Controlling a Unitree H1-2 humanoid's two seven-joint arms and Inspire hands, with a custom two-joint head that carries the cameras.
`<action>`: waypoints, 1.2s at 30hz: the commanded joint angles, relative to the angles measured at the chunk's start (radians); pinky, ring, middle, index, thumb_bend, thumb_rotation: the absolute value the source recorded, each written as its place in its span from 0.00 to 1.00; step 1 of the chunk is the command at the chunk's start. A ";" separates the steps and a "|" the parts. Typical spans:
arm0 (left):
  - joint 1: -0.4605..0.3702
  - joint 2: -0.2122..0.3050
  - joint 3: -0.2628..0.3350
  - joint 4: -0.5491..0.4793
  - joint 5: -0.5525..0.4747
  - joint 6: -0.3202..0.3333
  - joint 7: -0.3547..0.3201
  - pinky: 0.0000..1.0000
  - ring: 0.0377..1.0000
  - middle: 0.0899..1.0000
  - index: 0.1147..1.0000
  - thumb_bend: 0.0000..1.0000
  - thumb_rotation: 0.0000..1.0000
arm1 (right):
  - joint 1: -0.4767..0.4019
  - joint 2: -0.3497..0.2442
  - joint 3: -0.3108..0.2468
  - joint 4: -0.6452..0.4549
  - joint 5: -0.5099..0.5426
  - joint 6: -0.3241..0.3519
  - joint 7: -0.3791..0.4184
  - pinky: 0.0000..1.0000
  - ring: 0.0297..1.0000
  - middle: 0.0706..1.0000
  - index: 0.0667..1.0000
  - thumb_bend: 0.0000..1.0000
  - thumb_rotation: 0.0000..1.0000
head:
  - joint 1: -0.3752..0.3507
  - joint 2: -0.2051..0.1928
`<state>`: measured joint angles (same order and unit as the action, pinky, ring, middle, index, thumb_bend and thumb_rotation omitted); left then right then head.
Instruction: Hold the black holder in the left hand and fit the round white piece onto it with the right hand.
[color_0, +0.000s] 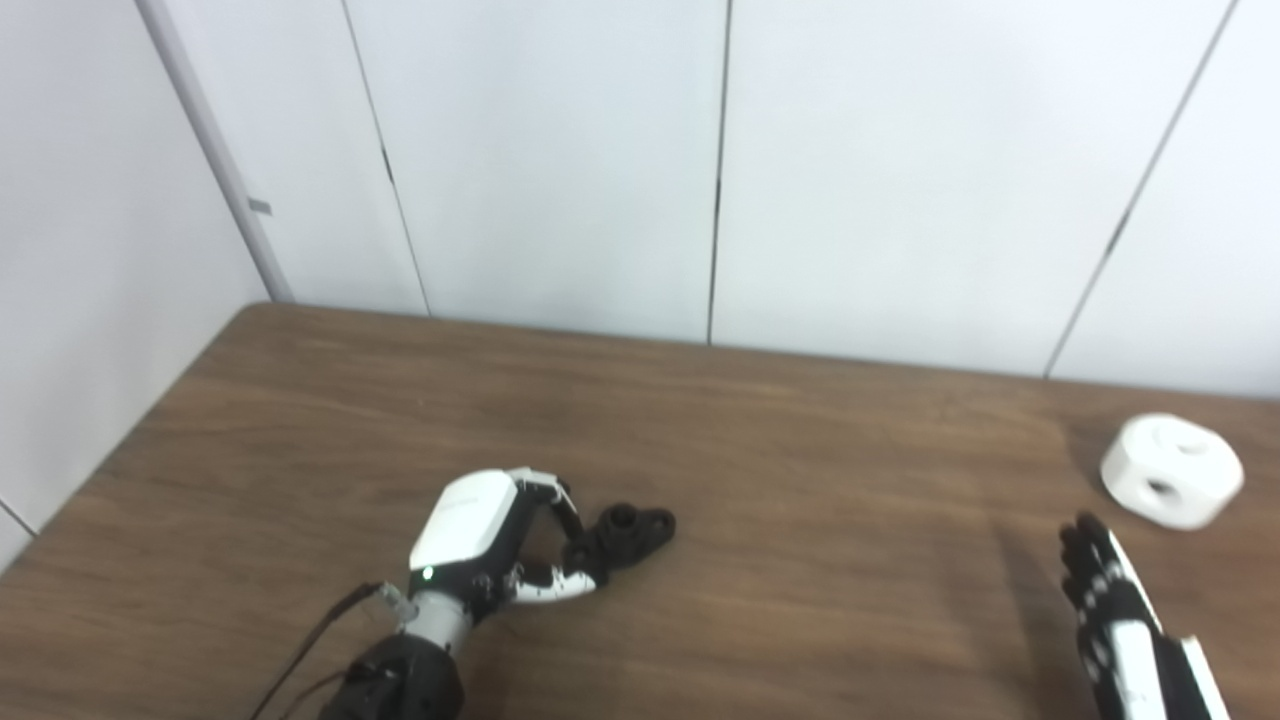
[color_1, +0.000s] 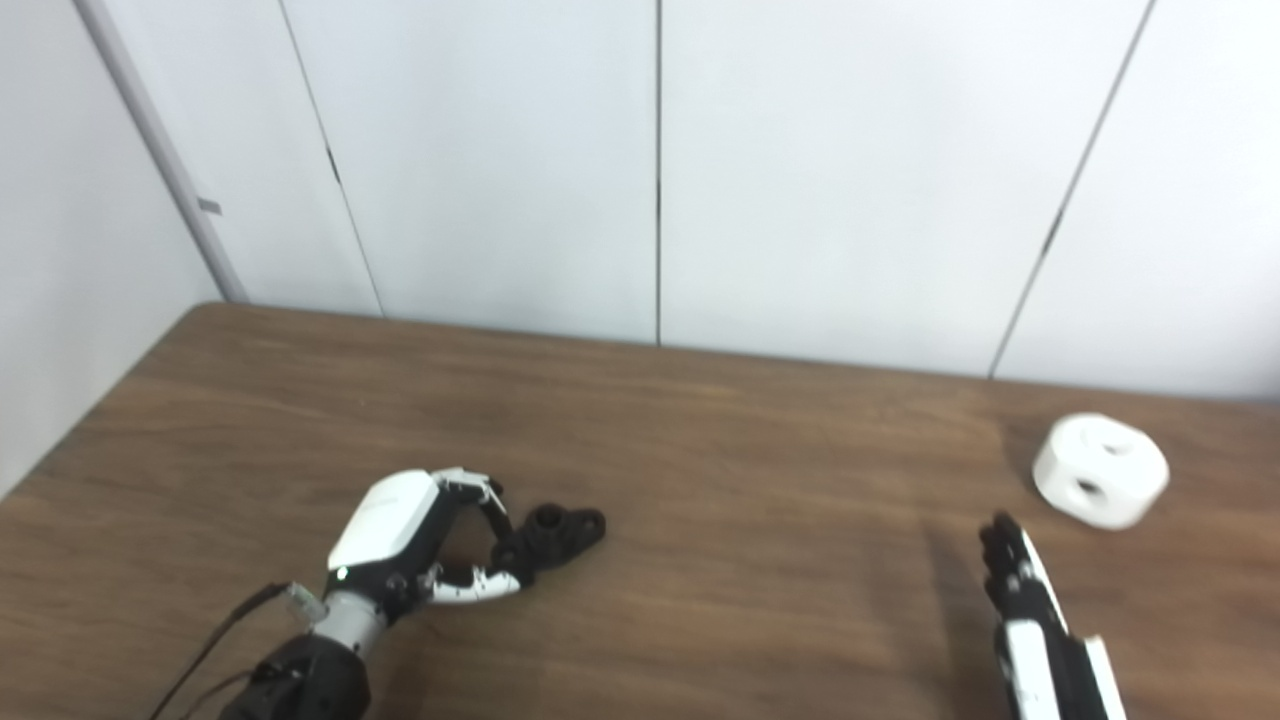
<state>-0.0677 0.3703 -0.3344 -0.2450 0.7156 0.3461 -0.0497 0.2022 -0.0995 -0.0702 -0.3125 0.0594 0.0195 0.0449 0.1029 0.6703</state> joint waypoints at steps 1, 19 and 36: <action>0.025 -0.006 -0.035 -0.014 0.000 -0.031 -0.058 0.84 0.87 0.76 0.42 0.52 0.05 | 0.072 0.026 0.008 -0.046 0.002 -0.001 -0.007 1.00 0.98 0.94 0.94 0.51 0.92 | -0.008 0.008; 0.053 -0.034 -0.109 0.004 0.025 -0.151 -0.093 0.87 0.85 0.75 0.42 0.52 0.05 | 0.076 0.034 0.023 -0.049 -0.012 0.001 -0.026 0.96 0.95 0.92 0.92 0.54 0.90 | -0.060 0.014; 0.036 -0.042 -0.109 0.062 0.041 -0.243 -0.092 0.89 0.84 0.75 0.42 0.52 0.05 | 0.054 0.051 0.044 -0.044 -0.060 0.025 -0.078 0.95 0.94 0.90 0.88 0.55 0.86 | -0.128 0.013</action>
<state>-0.0450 0.3290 -0.4140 -0.2166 0.7539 0.1191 -0.0866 0.2016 -0.0936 -0.0305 -0.3387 0.0115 0.0546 -0.0194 -0.0245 0.6826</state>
